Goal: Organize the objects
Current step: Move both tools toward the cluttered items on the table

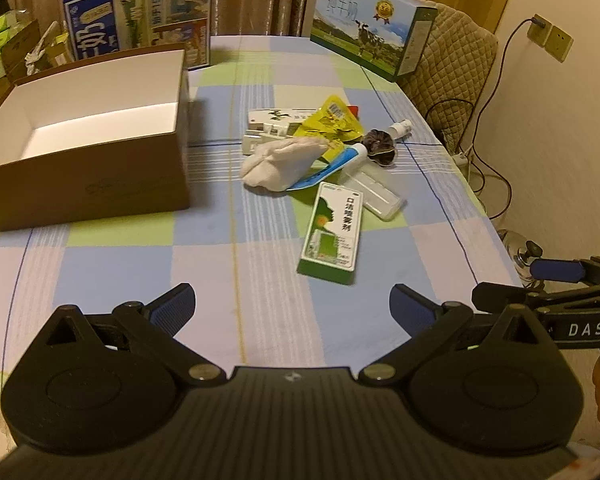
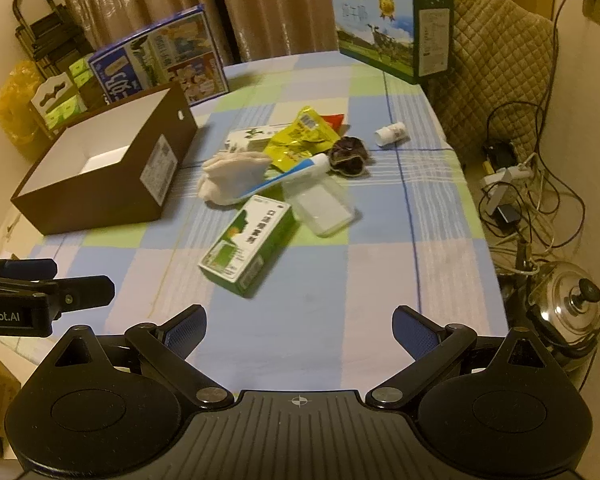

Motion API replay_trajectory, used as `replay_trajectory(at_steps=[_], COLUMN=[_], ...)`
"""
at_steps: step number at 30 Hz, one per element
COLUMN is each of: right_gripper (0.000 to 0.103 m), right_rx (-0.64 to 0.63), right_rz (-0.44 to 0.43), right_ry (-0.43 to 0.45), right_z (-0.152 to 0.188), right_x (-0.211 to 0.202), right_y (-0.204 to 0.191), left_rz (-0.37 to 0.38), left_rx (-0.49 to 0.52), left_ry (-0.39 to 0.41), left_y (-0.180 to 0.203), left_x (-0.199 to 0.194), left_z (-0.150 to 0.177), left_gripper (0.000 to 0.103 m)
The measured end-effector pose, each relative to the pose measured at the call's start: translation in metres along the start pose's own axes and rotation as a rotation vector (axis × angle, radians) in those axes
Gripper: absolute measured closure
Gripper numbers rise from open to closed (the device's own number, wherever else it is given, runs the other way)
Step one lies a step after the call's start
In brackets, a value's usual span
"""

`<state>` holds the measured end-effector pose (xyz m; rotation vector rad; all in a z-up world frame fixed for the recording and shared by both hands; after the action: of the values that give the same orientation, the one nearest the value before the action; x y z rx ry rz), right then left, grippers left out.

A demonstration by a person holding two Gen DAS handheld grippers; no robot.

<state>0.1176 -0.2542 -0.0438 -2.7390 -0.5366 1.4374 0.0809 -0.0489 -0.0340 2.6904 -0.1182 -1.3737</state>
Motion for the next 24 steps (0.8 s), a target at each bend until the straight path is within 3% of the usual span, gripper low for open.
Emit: replay_trajectory(at_steps=[24], right_gripper=[0.006], right_rx=[0.004], right_rz=[-0.013], right_ry=[-0.029], right_z=[-0.035], right_x=[0.045], right_y=[0.063], left_rz=[0.002], left_rx=[0.048], left_ry=[-0.053], left_y=[0.036], left_x=[0.092], left_z=[-0.033], left_gripper=[0.001])
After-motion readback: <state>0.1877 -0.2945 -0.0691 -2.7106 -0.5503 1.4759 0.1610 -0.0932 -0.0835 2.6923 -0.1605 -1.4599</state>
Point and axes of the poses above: each gripper's, at about its wrist camera, not at the fingertips, and x roughly the way its jaws point, y to its right, z to its underside, the point moved 4 cm from there along x, roughly the way its jaws point, and after that the axes turned 2 degrees about z, right-handed, at the moved point
